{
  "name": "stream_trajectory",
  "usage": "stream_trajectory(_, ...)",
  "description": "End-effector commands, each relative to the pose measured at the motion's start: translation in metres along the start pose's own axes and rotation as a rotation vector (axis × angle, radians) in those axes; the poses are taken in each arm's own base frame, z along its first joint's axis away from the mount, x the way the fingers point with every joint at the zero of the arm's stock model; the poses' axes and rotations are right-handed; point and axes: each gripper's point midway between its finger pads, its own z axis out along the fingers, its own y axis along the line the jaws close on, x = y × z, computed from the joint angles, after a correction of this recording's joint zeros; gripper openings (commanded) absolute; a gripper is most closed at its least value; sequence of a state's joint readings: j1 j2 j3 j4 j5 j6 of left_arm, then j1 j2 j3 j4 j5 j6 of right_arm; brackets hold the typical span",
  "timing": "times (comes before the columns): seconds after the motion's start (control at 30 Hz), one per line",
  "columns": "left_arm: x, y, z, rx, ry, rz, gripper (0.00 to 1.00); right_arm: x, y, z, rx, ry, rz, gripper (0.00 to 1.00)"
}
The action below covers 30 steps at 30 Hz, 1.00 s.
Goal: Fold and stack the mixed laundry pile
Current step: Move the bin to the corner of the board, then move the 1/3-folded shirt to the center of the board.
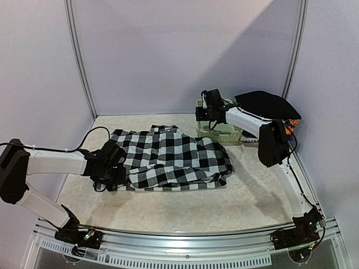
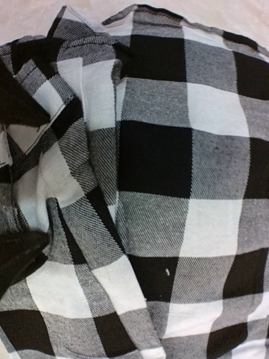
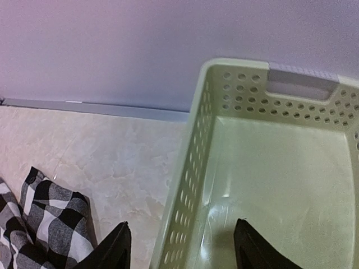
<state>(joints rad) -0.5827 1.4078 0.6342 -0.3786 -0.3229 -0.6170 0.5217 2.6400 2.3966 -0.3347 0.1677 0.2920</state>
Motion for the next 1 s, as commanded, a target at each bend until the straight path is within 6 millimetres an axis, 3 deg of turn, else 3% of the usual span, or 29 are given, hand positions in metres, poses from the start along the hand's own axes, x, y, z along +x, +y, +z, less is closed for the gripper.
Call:
stream_trajectory(0.0,-0.011,0.009,-0.017,-0.043,-0.047,-0.013,0.77,-0.044,0.029,-0.027,-0.16,-0.086,0.022,0.69)
stream_trajectory(0.03,-0.013,0.013,-0.021,-0.059,-0.057,-0.018,0.83,-0.057,0.035,-0.044,-0.179,-0.111,0.019,0.74)
stream_trajectory(0.13,-0.02,0.028,-0.035,-0.119,-0.091,-0.033,0.99,-0.068,0.053,-0.077,-0.192,-0.144,-0.03,0.87)
stream_trajectory(0.2,-0.024,0.039,-0.044,-0.158,-0.121,-0.047,1.0,-0.08,0.059,-0.108,-0.189,-0.176,-0.047,0.98)
stream_trajectory(0.27,-0.026,0.047,-0.052,-0.174,-0.142,-0.071,0.99,-0.084,0.061,-0.135,-0.168,-0.195,-0.054,0.99)
stream_trajectory(0.37,-0.022,0.062,-0.057,-0.192,-0.163,-0.148,0.99,-0.074,0.056,-0.172,-0.119,-0.189,-0.044,0.98)
stream_trajectory(0.47,-0.01,0.08,-0.055,-0.195,-0.163,-0.249,0.92,-0.039,0.043,-0.195,-0.107,-0.118,0.021,0.96)
stream_trajectory(0.5,-0.006,0.084,-0.053,-0.179,-0.162,-0.288,0.9,-0.031,0.04,-0.211,-0.127,-0.103,0.047,0.95)
stream_trajectory(0.67,0.012,0.104,-0.049,-0.092,-0.168,-0.468,0.81,0.053,0.017,-0.254,-0.19,0.041,0.215,0.92)
stream_trajectory(0.77,0.017,0.114,-0.051,-0.072,-0.205,-0.552,0.75,0.102,0.002,-0.267,-0.182,0.136,0.29,0.9)
stream_trajectory(0.9,0.023,0.124,-0.048,-0.067,-0.197,-0.624,0.69,0.167,-0.003,-0.276,-0.22,0.301,0.355,0.84)
stream_trajectory(0.97,0.028,0.123,-0.042,-0.051,-0.158,-0.643,0.69,0.188,-0.007,-0.281,-0.228,0.339,0.399,0.8)
